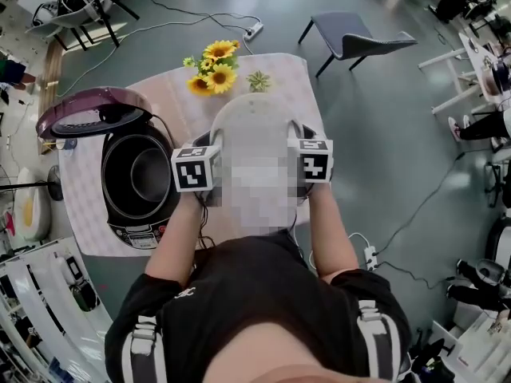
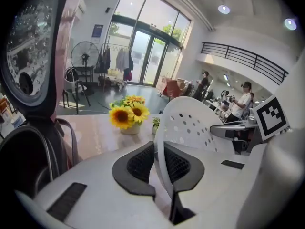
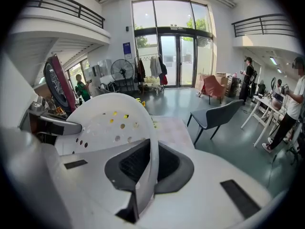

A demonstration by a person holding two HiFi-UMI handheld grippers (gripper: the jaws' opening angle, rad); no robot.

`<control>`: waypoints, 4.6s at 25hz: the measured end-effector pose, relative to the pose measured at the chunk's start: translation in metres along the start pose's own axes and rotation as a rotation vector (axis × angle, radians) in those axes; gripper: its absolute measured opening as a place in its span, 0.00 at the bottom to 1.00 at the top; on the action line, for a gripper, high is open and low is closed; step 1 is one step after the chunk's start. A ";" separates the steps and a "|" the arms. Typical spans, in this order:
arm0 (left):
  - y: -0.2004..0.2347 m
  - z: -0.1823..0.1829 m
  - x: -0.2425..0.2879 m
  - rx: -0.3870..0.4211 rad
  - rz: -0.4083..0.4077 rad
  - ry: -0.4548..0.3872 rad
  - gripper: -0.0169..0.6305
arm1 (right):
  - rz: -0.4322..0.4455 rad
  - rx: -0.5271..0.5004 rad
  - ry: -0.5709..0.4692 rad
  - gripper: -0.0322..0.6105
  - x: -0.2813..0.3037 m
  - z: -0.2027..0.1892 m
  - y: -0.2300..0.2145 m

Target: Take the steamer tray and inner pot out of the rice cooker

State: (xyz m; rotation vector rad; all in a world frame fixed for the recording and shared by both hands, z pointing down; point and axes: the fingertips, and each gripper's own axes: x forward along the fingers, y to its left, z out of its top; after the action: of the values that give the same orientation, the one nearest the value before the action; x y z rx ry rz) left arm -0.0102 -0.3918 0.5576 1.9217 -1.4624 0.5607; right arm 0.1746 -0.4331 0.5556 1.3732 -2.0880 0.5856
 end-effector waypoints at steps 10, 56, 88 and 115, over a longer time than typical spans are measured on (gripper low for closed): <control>0.015 -0.028 0.065 -0.041 0.024 0.083 0.07 | 0.071 0.049 0.123 0.07 0.065 -0.039 -0.019; 0.030 0.005 0.063 0.099 0.075 -0.255 0.12 | 0.036 0.117 -0.253 0.17 0.072 0.002 -0.020; 0.063 0.050 -0.285 0.270 0.108 -0.625 0.03 | 0.082 -0.126 -0.812 0.05 -0.209 0.121 0.231; 0.263 -0.028 -0.406 0.122 0.289 -0.657 0.03 | 0.279 -0.049 -0.708 0.05 -0.169 0.101 0.424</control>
State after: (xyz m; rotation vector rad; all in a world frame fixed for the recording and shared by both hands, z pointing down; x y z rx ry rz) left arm -0.3769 -0.1399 0.3649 2.1141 -2.1812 0.1323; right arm -0.1864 -0.2223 0.3465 1.3995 -2.8622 0.1457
